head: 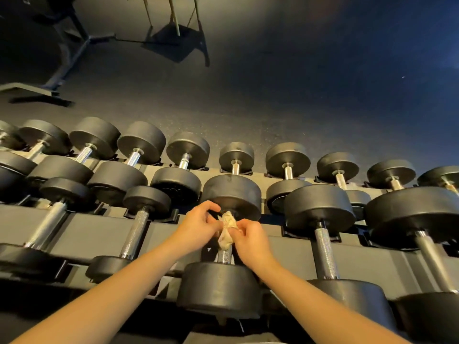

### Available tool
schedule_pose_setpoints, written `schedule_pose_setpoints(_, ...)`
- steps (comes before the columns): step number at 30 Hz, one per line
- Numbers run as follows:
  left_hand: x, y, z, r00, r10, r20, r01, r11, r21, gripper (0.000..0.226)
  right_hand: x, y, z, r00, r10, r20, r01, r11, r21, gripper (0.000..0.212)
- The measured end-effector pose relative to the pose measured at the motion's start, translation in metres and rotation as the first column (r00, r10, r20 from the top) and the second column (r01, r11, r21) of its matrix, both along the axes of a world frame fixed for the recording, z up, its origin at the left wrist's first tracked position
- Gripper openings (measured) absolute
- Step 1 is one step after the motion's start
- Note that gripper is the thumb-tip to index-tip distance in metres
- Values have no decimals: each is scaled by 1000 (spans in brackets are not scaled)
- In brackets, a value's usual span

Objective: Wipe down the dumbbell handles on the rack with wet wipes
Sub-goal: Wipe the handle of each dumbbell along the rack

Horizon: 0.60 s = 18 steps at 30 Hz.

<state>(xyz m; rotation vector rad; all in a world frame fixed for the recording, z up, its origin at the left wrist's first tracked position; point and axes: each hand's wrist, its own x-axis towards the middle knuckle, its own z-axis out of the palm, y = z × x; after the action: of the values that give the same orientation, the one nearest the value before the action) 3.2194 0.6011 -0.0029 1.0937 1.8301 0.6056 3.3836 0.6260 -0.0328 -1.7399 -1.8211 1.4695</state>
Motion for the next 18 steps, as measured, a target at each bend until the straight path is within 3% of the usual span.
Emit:
schedule_pose_setpoints(2, -5, -6, 8, 983, 3, -182, 14, 996, 94, 23, 0, 6, -2, 999, -45, -11, 44, 996, -81, 26)
schedule_pose_setpoints(5, -13, -7, 21, 916, 67, -395, 76, 939, 334, 35, -11, 31, -7, 960, -279, -30, 253, 909, -332, 20)
schedule_pose_setpoints(8, -21, 7, 22, 871, -44, -489, 227, 919, 323, 60, -19, 33, -1, 902, -422, -90, 335, 816, -472, 13)
schedule_pose_setpoints(10, -18, 16, 18, 861, -141, -489, 282, 932, 228, 66, -13, 20, 7, 956, -273, -109, 182, 841, -510, 17)
schedule_pose_setpoints(11, -14, 18, 14, 859, -164, -484, 288, 938, 194, 65, -5, 12, 9, 995, -79, -59, 42, 878, -477, 18)
schedule_pose_setpoints(13, -10, 16, 8, 850, -167, -499, 287, 942, 175, 63, 5, 1, 12, 956, 285, 65, -229, 868, -441, 18)
schedule_pose_setpoints(14, -10, 15, 7, 845, -162, -510, 289, 940, 181, 62, 7, 0, 10, 934, 346, 86, -279, 860, -426, 18)
schedule_pose_setpoints(16, -13, 16, 7, 845, -149, -513, 290, 935, 206, 61, 4, 5, 3, 965, 254, 67, -207, 891, -404, 19)
schedule_pose_setpoints(18, -16, 17, 8, 853, -144, -502, 285, 934, 216, 60, -4, 12, -1, 1000, -25, -11, 18, 899, -438, 24)
